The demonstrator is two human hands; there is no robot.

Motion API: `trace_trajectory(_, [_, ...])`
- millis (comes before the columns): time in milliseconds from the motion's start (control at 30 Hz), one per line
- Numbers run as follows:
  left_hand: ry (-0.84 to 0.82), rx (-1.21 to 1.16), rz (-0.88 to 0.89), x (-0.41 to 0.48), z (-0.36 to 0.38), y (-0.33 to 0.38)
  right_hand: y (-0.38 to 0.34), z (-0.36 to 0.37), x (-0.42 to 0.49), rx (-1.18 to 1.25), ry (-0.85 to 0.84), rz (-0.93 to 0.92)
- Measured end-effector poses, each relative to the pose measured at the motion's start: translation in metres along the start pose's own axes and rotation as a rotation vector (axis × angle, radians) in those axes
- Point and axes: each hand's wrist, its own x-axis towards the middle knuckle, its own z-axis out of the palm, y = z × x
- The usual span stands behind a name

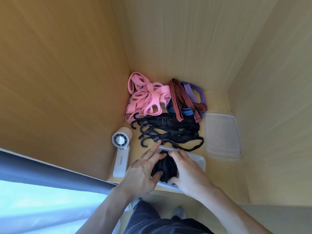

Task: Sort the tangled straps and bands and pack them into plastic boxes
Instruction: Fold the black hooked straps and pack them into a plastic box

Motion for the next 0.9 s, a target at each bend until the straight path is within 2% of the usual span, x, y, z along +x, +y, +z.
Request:
trace_trajectory(133, [-0.01,0.063,-0.059,0.003,0.0,0.0,0.01,-0.001,-0.004,0.117,-0.074,0.017])
trace_trajectory(267, [0.002,0.004,-0.11,0.006,0.008,-0.003,0.011,0.0,-0.003,0.13,0.014,-0.006])
trace_trajectory(367, [0.011,-0.071,-0.098,0.006,0.012,-0.005,0.005,0.003,-0.001,0.073,0.052,0.004])
trace_trajectory(467, [0.009,-0.068,-0.114,0.006,0.012,-0.003,-0.001,0.002,-0.002,-0.087,0.097,-0.023])
trace_trajectory(567, [-0.006,0.012,-0.156,0.01,0.012,0.004,-0.007,0.0,-0.004,-0.294,0.133,-0.032])
trace_trajectory(667, [-0.027,0.148,-0.178,0.017,0.011,0.011,-0.01,-0.001,-0.002,-0.388,0.12,-0.023])
trace_trajectory(800, [-0.03,0.256,-0.172,0.024,0.011,0.015,-0.01,-0.005,0.003,-0.354,0.086,-0.07])
trace_trajectory(900, [-0.017,0.249,-0.161,0.023,0.011,0.015,-0.008,-0.011,0.003,-0.263,0.029,-0.083])
